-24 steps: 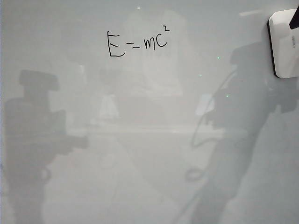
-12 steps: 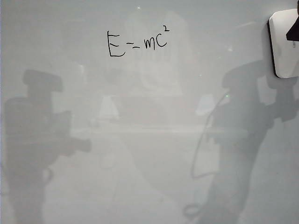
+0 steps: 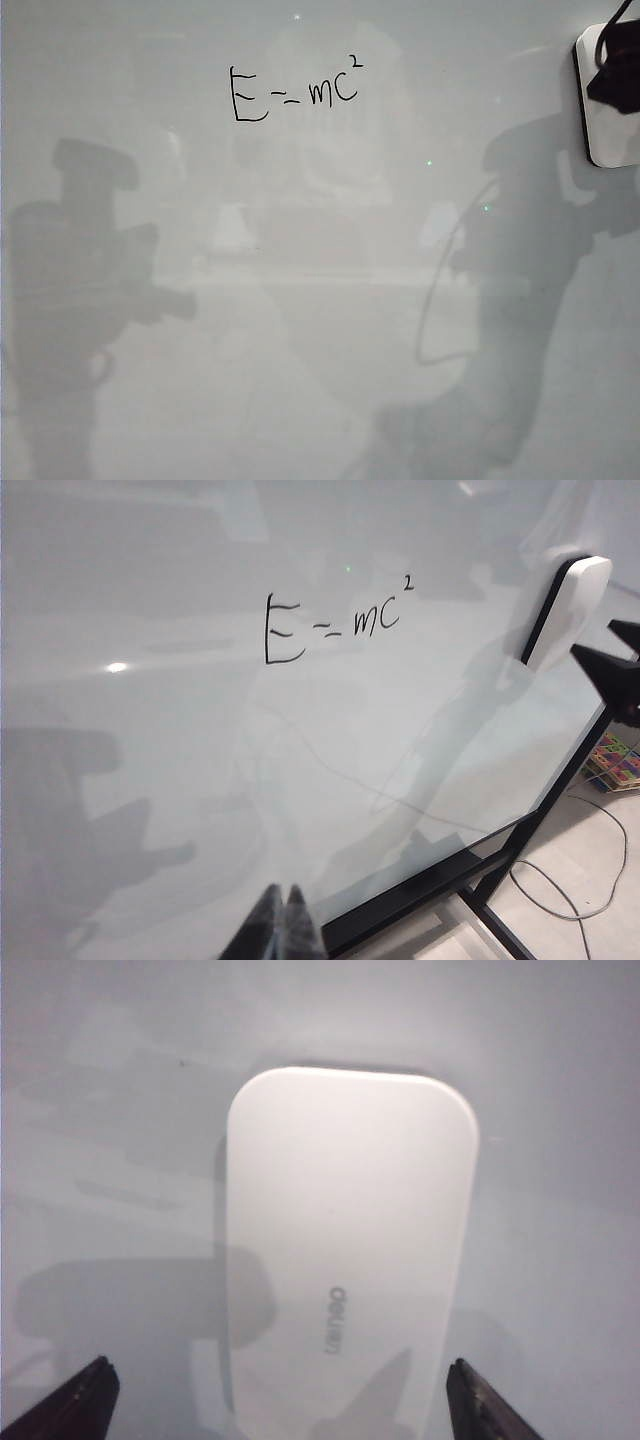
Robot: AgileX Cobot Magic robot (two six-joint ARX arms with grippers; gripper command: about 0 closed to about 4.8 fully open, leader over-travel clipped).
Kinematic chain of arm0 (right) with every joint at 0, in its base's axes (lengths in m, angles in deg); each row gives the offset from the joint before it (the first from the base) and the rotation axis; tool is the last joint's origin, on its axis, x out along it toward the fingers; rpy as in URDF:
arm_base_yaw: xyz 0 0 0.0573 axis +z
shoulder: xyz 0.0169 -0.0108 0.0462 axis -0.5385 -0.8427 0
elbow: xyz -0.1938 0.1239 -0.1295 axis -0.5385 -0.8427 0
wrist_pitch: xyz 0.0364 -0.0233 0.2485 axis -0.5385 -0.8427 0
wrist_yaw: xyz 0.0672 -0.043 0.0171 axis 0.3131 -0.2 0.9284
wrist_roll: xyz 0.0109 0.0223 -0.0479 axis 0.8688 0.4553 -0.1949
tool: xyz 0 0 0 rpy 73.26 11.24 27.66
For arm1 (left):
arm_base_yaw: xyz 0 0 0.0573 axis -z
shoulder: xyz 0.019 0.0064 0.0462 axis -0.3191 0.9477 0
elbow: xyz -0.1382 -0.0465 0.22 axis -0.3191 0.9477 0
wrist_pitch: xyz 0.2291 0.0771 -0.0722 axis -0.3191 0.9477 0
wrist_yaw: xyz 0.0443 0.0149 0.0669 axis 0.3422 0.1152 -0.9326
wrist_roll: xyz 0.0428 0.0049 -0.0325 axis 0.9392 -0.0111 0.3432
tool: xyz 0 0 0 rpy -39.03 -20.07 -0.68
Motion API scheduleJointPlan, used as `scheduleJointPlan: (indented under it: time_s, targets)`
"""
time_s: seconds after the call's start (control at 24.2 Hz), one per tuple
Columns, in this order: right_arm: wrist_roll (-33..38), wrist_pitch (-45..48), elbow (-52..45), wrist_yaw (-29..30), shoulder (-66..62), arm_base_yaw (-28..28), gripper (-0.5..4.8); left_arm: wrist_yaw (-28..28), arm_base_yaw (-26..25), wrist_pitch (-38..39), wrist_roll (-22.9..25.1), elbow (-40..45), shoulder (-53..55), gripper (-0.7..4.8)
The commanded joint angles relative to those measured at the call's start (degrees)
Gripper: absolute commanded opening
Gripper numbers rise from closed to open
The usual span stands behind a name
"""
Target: Grab the whiteboard eraser that is attached to the surface of the whiteboard and use it to clean the writing on the whiteboard.
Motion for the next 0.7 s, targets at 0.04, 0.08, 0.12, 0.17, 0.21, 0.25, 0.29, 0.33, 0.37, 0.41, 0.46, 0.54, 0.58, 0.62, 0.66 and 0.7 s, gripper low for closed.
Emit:
scheduleJointPlan:
  time_s: [0.04,0.08,0.12,0.17,0.21,0.25,0.29,0.33,0.37,0.41,0.46,0.54,0.58,0.62,0.66,0.7]
  targets:
    - [0.3,4.6,0.4,-0.1,-2.5,0.0,4.79,0.5,0.1,-0.3,0.2,-0.2,0.1,-0.06]
    - [0.3,6.7,0.5,-0.6,-4.3,0.0,4.79,0.5,0.1,-0.3,0.2,-0.2,0.1,-0.06]
    - [0.2,8.6,0.6,-2.1,-5.6,0.0,4.79,0.5,0.1,-0.3,0.2,-0.2,0.1,-0.06]
    - [0.2,9.6,0.7,-2.7,-6.4,0.0,4.79,0.5,0.1,-0.3,0.2,-0.2,0.1,-0.06]
    - [0.2,9.8,0.9,-2.9,-7.1,0.0,4.79,0.5,0.1,-0.3,0.2,-0.2,0.1,-0.06]
    - [0.2,9.9,1.5,-3.1,-8.1,0.0,4.79,0.5,0.1,-0.3,0.2,-0.3,0.1,-0.06]
    - [0.2,9.9,2.1,-4.0,-8.9,0.0,4.79,0.5,0.1,-0.3,0.2,-0.3,0.1,-0.06]
    - [0.2,9.9,2.5,-5.0,-9.4,0.0,4.79,0.5,0.1,-0.3,0.2,-0.3,0.1,-0.06]
    - [0.2,9.9,3.0,-6.1,-9.8,0.0,4.79,0.5,0.1,-0.3,0.2,-0.3,0.1,-0.06]
    - [0.2,10.0,3.7,-7.2,-10.3,0.0,4.79,0.5,0.1,-0.3,0.2,-0.3,0.1,-0.06]
    - [0.2,9.9,4.2,-7.9,-10.7,0.0,4.79,0.5,0.1,-0.3,0.2,-0.3,0.1,-0.06]
    - [0.2,9.8,5.5,-8.1,-11.4,0.0,4.79,0.5,0.1,-0.3,0.2,-0.3,0.1,-0.06]
    - [0.2,9.7,5.9,-8.1,-11.6,0.1,4.79,0.5,0.1,-0.3,0.2,-0.3,0.1,-0.06]
    - [0.2,9.4,6.3,-8.1,-11.7,0.1,4.79,0.5,0.1,-0.3,0.2,-0.3,0.1,-0.06]
    - [0.2,9.4,6.6,-8.1,-11.7,0.1,4.79,0.5,0.1,-0.3,0.2,-0.3,0.1,-0.06]
    - [0.2,9.4,7.0,-8.1,-11.9,0.1,4.37,0.5,0.1,-0.3,0.2,-0.3,0.1,-0.06]
